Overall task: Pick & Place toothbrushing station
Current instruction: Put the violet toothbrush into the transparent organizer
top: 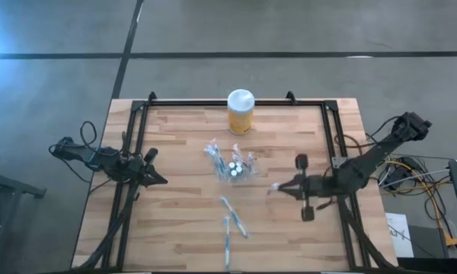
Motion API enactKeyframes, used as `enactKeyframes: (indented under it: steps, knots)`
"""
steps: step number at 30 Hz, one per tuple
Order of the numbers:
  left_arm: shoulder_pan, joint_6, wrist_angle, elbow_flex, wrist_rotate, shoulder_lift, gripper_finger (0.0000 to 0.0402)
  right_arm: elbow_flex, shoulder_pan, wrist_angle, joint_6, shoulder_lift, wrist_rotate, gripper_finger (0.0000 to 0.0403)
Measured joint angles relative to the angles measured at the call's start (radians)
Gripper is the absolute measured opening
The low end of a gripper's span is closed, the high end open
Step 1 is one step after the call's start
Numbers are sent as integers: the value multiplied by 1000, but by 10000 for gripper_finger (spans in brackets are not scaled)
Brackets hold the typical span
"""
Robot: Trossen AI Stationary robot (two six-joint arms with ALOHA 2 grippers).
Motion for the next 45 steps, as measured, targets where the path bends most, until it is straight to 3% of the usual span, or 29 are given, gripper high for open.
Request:
enactKeyframes:
  steps: [12, 24, 35, 45]
  knots:
    - [0, -1, 2, 0, 0, 0, 8, -402, -26, 228, -44, -427, -48, 8]
    - [0, -7, 6, 0, -26, 0, 11, -596, -26, 266, -130, -709, -48, 8]
    - [0, -8, 23, 0, -26, 0, 16, -656, -30, 335, -148, -737, -1, 8]
    - [0, -48, 31, 0, -127, 0, 9, -379, -60, 329, -326, -509, -5, 8]
